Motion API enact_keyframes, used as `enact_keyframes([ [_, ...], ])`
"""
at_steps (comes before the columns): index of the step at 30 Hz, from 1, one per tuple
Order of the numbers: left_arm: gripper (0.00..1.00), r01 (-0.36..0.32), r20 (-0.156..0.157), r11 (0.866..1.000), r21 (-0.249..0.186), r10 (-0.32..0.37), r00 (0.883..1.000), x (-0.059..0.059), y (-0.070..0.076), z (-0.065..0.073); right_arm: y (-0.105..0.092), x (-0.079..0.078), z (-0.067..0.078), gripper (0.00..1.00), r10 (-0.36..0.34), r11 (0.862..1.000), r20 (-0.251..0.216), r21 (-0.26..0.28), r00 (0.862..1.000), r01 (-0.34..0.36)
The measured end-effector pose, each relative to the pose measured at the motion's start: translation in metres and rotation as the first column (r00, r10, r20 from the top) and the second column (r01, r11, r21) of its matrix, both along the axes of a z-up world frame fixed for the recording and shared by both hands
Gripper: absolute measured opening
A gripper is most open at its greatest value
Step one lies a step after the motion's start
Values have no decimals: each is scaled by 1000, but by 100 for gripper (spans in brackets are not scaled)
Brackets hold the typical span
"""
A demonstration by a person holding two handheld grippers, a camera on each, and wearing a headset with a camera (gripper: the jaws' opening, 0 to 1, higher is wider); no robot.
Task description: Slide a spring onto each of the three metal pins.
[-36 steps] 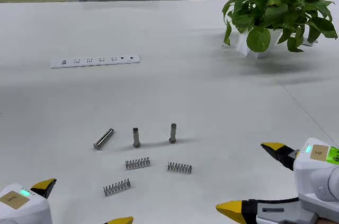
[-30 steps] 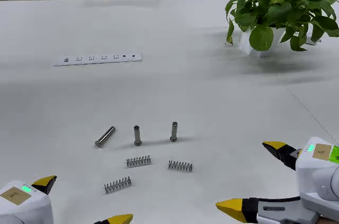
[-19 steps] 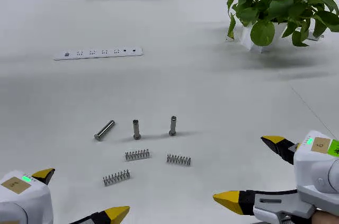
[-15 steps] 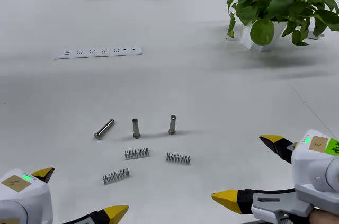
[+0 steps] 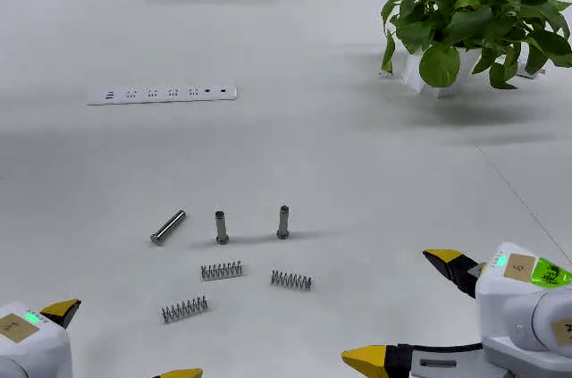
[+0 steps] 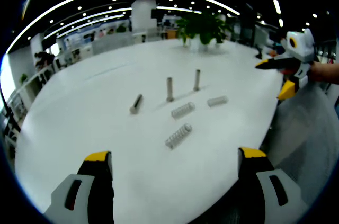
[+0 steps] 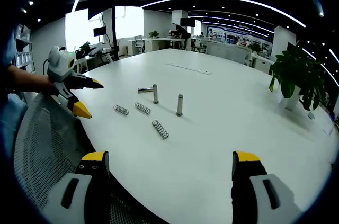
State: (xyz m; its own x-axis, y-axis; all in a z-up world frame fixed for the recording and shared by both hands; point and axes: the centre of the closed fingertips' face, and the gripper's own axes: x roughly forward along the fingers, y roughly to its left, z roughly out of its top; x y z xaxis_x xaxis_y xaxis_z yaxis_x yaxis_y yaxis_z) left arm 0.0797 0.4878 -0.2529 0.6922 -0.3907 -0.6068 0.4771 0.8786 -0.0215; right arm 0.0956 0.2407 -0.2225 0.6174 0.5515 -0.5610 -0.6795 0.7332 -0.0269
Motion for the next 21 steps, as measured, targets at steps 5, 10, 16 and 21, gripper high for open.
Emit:
enact_keyframes([
  [5,100,4,-23,1000,1,-4,1000,-1,0,-4,0,0,0,98,-9,1000,-11,12,1000,9],
  [10,100,49,-29,999,0,-49,998,-5,-7,-4,-1,2,4,98,-18,1000,16,2,1000,18],
  [16,100,54,-8,998,-26,-54,998,1,-9,3,-1,5,9,98,-20,1000,52,10,998,19],
  [21,98,50,-12,998,-30,-50,999,13,-4,5,0,4,10,98,-14,1000,54,11,998,14],
])
